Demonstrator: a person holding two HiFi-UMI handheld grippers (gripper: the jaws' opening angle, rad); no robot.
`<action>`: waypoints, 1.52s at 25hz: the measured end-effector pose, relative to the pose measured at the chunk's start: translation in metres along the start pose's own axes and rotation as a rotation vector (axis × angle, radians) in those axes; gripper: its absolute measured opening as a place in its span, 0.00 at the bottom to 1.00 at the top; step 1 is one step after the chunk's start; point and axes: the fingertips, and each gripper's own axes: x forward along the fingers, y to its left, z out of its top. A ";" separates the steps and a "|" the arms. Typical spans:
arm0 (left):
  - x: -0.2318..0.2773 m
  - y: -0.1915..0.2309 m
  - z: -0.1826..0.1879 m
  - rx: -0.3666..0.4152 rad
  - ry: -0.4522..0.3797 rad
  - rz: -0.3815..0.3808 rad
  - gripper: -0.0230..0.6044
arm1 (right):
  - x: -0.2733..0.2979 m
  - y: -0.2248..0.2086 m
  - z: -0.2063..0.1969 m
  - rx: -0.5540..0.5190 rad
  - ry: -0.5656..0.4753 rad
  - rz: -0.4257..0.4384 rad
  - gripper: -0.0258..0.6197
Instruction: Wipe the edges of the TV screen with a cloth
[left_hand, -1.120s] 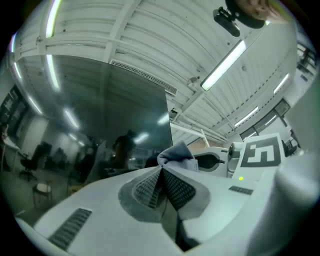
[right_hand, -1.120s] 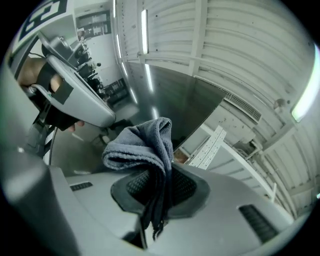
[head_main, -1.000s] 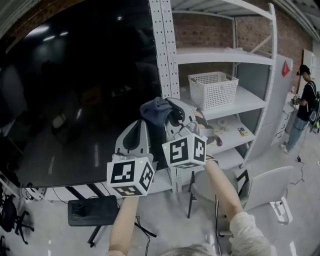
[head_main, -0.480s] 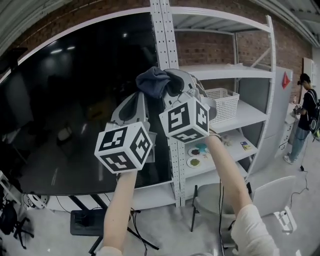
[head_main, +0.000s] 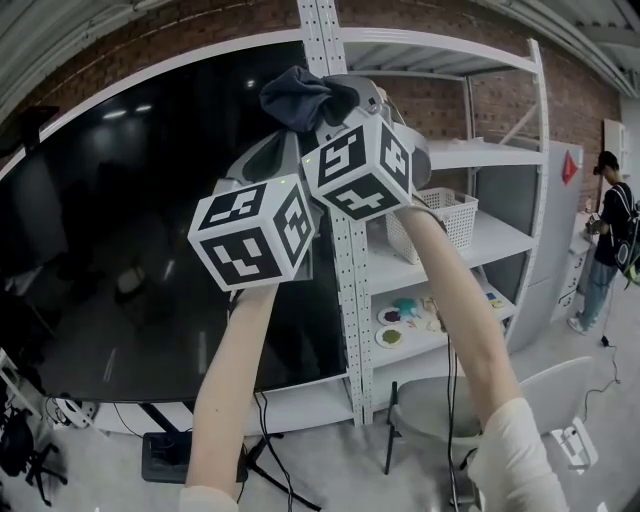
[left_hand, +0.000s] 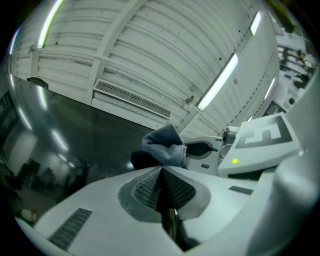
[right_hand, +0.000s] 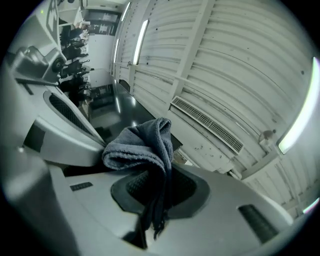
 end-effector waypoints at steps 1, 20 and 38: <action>0.004 0.000 0.004 0.004 -0.004 -0.002 0.06 | 0.004 -0.006 0.003 0.003 -0.001 -0.004 0.14; 0.000 0.040 0.066 0.014 -0.065 0.016 0.06 | 0.029 -0.081 0.055 0.331 0.111 0.016 0.14; -0.053 0.103 0.090 0.028 -0.063 0.088 0.06 | 0.055 -0.044 0.075 0.331 0.285 -0.070 0.14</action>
